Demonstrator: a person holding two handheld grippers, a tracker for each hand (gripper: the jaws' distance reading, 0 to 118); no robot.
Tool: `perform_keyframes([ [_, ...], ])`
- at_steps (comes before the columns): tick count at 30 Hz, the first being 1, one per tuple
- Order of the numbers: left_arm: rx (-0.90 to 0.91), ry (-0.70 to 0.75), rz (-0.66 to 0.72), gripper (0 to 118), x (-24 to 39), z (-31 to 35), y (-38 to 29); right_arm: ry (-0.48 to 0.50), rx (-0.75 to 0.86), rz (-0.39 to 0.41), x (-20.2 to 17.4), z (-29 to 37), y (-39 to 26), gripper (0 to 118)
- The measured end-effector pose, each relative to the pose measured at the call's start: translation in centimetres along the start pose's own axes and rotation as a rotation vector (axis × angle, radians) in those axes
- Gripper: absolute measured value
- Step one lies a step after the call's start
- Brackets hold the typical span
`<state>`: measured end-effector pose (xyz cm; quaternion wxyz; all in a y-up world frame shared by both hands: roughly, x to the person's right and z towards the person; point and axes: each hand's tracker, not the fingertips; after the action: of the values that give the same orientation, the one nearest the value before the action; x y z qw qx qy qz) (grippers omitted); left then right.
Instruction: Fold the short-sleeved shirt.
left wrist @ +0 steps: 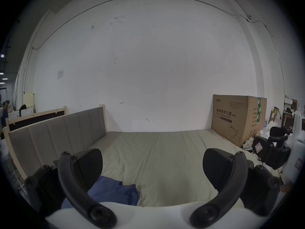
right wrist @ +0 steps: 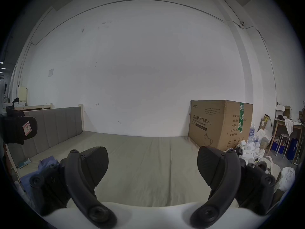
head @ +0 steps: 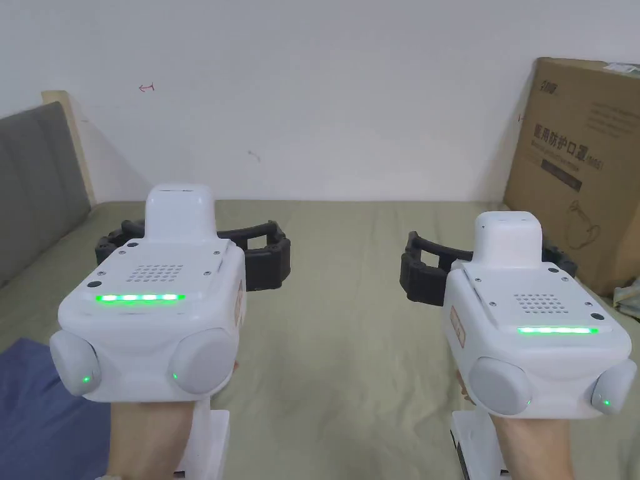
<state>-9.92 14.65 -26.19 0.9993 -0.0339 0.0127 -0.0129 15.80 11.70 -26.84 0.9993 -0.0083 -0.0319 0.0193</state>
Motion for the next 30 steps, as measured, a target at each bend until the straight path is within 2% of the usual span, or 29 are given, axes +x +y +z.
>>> perform_keyframes([
  [15,0.011,0.009,-0.016,118,-0.02,0.13,0.00,0.022,-0.041,-0.025,0.32,-0.62,-0.20,111],
  [30,-0.001,-0.013,0.000,118,-0.09,0.19,0.16,0.009,-0.036,-0.008,0.16,-0.58,-0.39,111],
])
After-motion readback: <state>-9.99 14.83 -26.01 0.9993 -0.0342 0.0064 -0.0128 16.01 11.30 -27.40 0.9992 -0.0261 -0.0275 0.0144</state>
